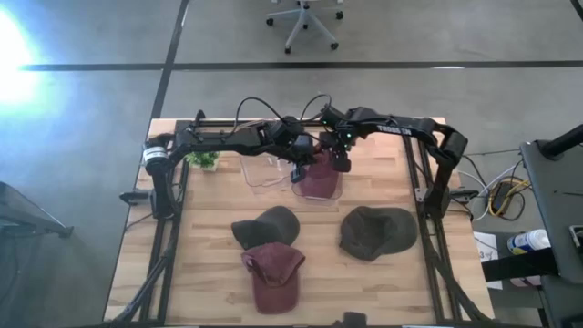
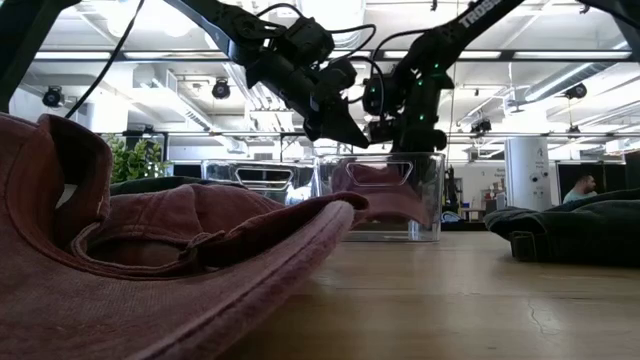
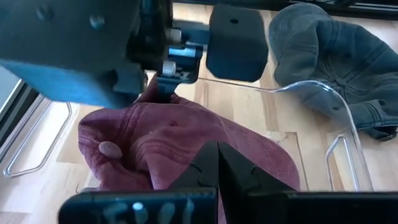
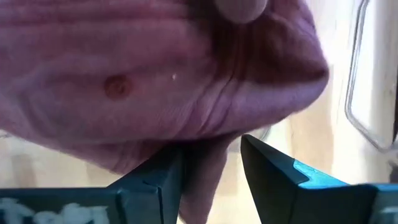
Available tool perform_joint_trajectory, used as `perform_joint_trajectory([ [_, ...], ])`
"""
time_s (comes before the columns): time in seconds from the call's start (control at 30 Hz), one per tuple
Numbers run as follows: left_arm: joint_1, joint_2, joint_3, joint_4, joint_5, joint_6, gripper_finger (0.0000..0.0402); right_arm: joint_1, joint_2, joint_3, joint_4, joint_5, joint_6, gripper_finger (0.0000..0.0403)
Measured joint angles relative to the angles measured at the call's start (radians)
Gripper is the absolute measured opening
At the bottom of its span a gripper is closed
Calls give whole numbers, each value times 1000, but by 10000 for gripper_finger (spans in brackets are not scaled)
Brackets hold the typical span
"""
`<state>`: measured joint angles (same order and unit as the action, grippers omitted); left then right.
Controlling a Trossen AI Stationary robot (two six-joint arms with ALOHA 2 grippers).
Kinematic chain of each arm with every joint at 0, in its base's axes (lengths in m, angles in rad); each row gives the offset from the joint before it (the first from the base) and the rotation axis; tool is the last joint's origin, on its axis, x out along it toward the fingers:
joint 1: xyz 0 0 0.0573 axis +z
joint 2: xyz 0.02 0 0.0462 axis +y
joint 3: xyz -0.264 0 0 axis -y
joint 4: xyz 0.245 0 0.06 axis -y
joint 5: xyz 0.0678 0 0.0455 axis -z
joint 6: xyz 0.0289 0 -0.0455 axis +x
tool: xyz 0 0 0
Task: Pick & Place hat
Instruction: Put the right red cap into the right transparent bin
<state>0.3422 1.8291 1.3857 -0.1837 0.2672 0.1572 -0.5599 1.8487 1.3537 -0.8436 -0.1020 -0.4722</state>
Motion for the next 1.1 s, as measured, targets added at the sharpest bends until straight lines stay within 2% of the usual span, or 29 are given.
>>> perform_joint_trajectory([
  [0.2, 0, -1, 0, 0, 0, 7, 0, 0, 7, 0, 11, 9, -9, 151],
  [0.47, 0, -1, 0, 0, 0, 26, 0, 0, -140, 0, -17, 27, -8, 150],
  [0.63, 0, -3, 8, -27, 0, 26, 0, 16, -212, 1, -29, 14, 55, 150],
  [0.87, -14, -49, 28, -283, 62, 33, 0, 95, -219, 0, -58, -181, 141, 150],
  [0.93, -28, -82, 21, -297, 99, 37, 0, 108, -212, 0, -58, -213, 171, 150],
  [1.03, -59, -103, 19, -313, 224, 36, 0, 134, -190, 0, -55, -225, 188, 150],
  [1.1, -83, -101, 18, -317, 240, 35, 0, 147, -167, -1, -56, -259, 205, 148],
])
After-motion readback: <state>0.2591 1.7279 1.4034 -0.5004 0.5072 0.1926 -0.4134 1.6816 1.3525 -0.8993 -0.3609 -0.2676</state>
